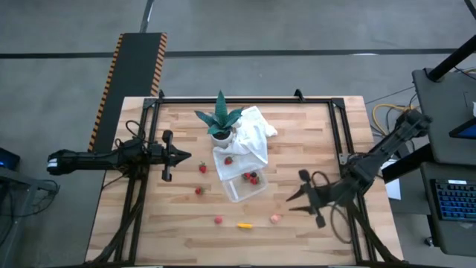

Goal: Pick and placing Produce into tupperware
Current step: Put the apricot into the transparent bin

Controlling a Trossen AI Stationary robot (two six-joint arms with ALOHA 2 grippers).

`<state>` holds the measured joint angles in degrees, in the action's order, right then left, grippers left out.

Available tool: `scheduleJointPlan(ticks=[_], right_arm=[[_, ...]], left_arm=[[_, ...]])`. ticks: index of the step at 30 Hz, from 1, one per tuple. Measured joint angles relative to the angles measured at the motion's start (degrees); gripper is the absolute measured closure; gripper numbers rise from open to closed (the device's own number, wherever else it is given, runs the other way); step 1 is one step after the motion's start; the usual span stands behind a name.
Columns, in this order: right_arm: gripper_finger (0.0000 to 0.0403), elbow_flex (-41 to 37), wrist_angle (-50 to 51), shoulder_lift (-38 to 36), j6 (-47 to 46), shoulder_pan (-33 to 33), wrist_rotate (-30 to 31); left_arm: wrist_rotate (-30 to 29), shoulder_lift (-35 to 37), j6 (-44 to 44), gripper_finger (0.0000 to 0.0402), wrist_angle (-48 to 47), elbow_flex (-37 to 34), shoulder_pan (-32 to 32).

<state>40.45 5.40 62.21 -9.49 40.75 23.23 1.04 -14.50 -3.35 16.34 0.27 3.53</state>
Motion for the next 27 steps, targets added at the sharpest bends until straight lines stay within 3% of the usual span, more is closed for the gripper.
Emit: scheduleJointPlan(ticks=[4,11,14,20,27], right_arm=[[0.0226,4.8,1.9,7.2,-2.8,0.0,-2.6],[0.0158,14.5,19.6,19.8,-11.4,-1.1,-1.5],[0.0151,17.9,25.6,24.8,-15.9,-2.2,-0.7],[0.0157,22.4,27.5,32.5,-17.4,-3.7,-3.1],[0.0163,26.0,31.9,33.3,-20.6,-4.5,-5.6]], left_arm=[[0.0,-0.1,0.0,0.0402,0.0,0.0,0.0],[0.1,-1.5,0.2,0.0402,-0.3,0.0,0.0],[0.1,-2.3,0.1,0.0402,-0.3,0.0,0.0],[0.0,-3.0,0.0,0.0402,-0.3,0.0,0.0],[0.0,-3.0,0.0,0.0402,-0.3,0.0,0.0]])
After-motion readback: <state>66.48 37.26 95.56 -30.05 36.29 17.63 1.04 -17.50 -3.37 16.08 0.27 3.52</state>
